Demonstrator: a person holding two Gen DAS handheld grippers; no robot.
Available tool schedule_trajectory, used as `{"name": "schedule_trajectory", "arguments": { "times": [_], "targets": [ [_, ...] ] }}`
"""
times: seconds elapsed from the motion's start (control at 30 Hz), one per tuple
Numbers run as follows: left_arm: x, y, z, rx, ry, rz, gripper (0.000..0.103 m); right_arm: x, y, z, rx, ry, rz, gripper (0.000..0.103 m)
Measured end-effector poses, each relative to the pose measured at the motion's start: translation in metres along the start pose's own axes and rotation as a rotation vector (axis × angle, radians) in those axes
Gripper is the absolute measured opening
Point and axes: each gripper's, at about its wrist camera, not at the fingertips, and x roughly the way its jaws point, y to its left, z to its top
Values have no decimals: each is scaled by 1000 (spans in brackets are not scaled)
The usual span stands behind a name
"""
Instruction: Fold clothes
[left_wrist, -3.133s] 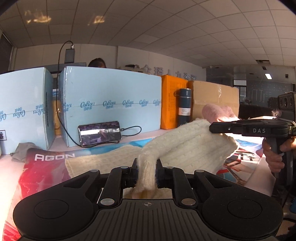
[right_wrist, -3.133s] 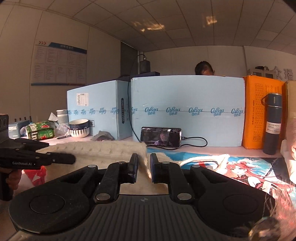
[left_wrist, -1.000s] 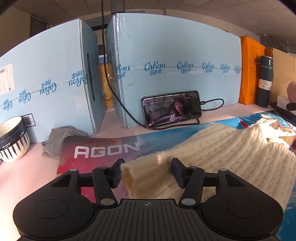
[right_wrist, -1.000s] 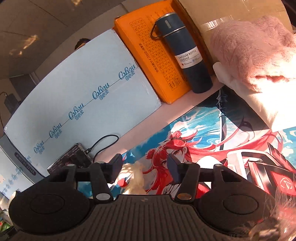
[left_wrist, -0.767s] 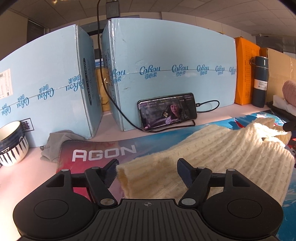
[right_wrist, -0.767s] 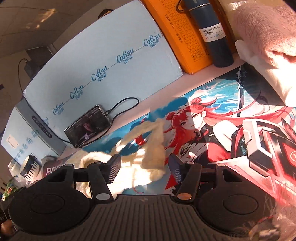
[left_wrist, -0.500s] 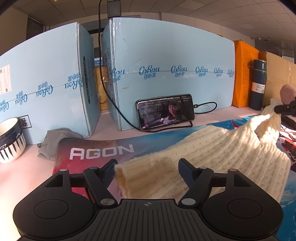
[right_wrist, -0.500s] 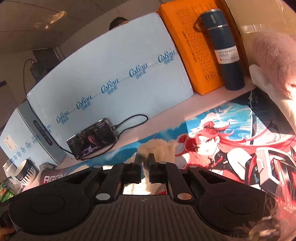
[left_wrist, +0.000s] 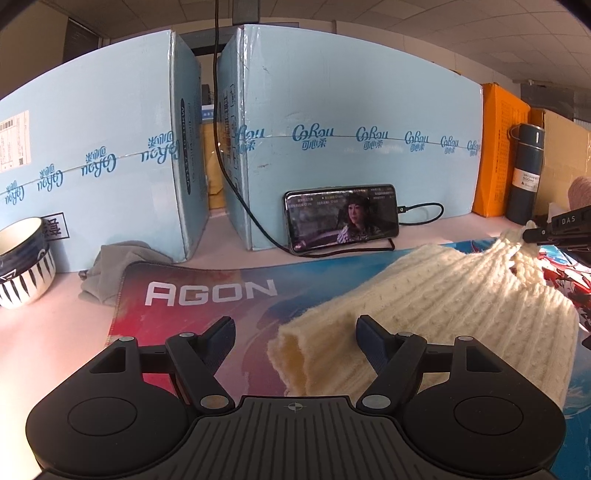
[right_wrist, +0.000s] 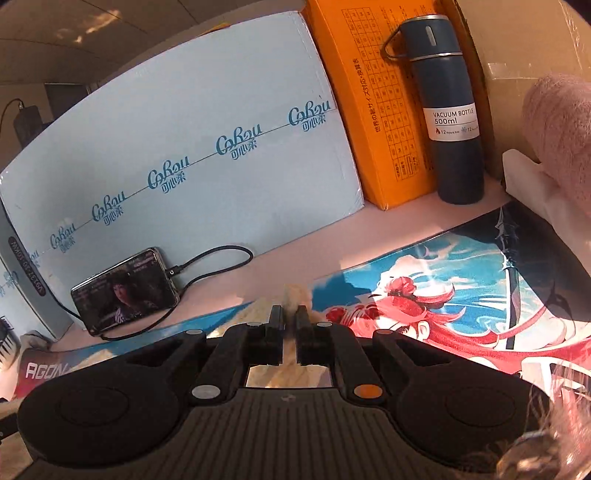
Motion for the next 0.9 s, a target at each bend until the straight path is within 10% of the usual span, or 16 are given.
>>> {"name": "schedule_trajectory", "arguments": {
  "times": [0.07, 0.2, 0.3, 0.37, 0.5, 0.73, 0.9],
  "targets": [
    [0, 0, 0, -1, 0, 1, 75, -5, -2, 0, 31, -23, 3, 13],
    [-1, -2, 0, 7, -1, 3, 76, -12, -3, -1, 60, -56, -60, 70],
    [0, -3, 0, 14, 3, 2, 79, 1, -5, -1, 102, 5, -49, 73],
    [0, -3, 0, 14, 5, 1, 79, 13, -2, -6, 103, 47, -53, 69],
    [0, -1, 0, 5, 6, -8, 80, 12, 10, -14, 49, 37, -46, 21],
    [-6, -3, 0, 10, -20, -47, 81, -45, -5, -7, 186, -96, -72, 18],
    [-6, -11, 0, 48, -20, -40, 88, -82, 19, 3, 228, -160, 288, 18]
  ]
}}
